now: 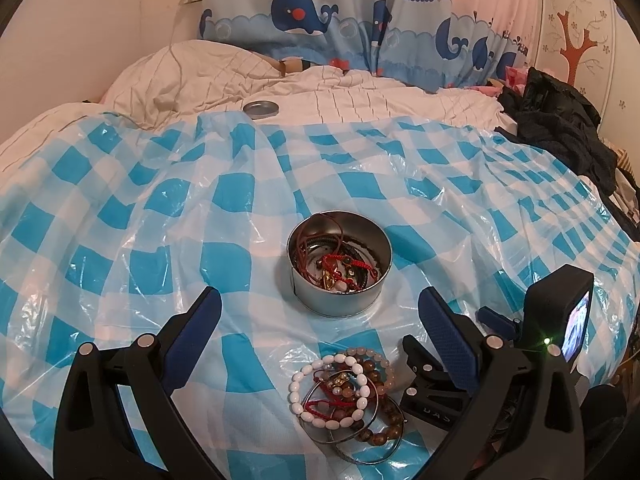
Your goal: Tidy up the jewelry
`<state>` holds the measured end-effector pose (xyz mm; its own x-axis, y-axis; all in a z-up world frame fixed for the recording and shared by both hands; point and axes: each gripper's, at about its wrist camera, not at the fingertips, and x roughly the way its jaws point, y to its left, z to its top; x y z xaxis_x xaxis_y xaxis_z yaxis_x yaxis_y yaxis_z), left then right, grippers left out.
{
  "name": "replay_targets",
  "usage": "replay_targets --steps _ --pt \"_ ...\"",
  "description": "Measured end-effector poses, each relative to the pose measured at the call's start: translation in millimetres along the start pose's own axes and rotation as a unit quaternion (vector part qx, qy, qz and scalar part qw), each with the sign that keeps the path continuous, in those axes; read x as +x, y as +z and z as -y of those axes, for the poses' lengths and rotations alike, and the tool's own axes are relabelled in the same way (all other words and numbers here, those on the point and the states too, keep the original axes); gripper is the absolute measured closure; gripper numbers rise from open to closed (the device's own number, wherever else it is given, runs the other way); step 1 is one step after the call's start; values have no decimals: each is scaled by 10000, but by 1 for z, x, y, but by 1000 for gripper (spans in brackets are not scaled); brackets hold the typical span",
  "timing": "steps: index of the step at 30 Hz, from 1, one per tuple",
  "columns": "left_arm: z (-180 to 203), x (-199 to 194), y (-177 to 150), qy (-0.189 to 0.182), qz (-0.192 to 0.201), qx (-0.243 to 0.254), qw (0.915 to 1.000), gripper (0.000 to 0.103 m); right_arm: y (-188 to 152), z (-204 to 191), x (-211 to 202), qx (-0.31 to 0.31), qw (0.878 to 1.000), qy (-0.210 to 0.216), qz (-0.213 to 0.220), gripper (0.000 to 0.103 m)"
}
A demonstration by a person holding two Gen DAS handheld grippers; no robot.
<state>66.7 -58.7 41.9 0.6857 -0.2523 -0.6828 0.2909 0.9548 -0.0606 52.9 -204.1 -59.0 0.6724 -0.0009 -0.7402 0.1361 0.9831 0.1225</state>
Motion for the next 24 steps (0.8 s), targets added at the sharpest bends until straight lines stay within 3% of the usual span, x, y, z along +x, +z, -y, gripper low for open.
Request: replay_targets --steps 24 --pt "18 18 0 23 -190 192 9996 8 -1 -1 2 -14 10000 -22 -21 7"
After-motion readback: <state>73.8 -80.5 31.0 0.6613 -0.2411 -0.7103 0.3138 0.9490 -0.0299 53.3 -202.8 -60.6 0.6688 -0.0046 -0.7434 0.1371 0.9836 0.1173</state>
